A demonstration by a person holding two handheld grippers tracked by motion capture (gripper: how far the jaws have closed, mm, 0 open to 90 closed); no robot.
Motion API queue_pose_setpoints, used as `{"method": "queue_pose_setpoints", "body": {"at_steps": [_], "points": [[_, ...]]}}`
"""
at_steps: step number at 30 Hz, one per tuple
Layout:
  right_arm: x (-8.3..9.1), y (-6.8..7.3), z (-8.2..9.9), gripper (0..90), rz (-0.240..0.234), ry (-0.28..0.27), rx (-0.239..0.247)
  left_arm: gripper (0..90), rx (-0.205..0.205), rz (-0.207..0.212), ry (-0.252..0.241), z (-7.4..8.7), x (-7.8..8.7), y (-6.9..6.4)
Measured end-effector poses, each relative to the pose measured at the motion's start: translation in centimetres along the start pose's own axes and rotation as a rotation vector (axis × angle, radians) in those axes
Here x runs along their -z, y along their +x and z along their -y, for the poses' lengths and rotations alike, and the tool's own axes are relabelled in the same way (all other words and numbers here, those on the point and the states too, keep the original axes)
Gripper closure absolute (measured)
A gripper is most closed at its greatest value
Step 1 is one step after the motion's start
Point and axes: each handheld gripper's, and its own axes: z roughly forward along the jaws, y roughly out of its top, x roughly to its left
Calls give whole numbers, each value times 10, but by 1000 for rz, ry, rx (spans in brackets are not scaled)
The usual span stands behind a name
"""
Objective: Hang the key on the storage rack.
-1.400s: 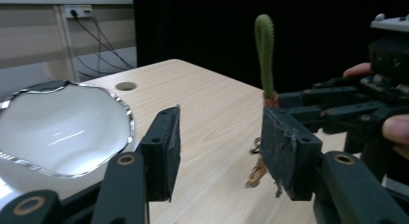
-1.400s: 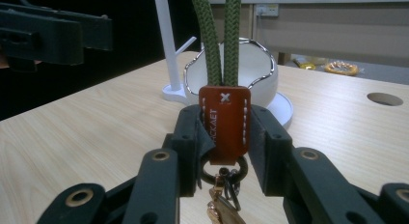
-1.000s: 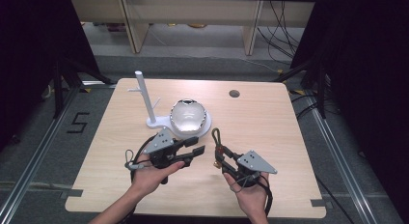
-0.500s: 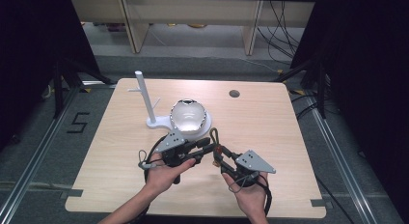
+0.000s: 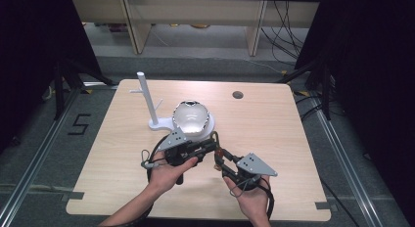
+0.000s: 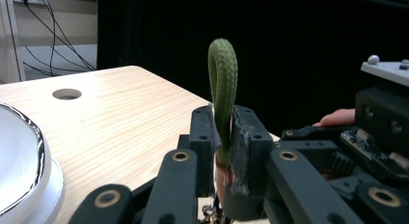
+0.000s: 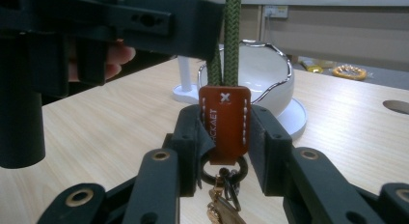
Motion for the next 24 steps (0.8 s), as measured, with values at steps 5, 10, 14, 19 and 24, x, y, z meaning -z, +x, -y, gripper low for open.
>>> {"method": "queue_pose_setpoints", "body": {"at_steps": [5,10,14,19,24], "points": [[-1,2,0,678,-1,13,8,820,-4,-1,-6,1,0,0],[-3,1,-2,669,-6,9,8,829,-25,-14,-2,-3,2,-3],[-3,1,-4,557,-14,23,12,831,-58,-42,-10,-6,7,-4],[2,-3,0,492,3,57,19,831,-96,-93,-12,-8,19,2],[11,-17,9,460,32,93,0,831,-101,-147,-7,-4,37,15]]}}
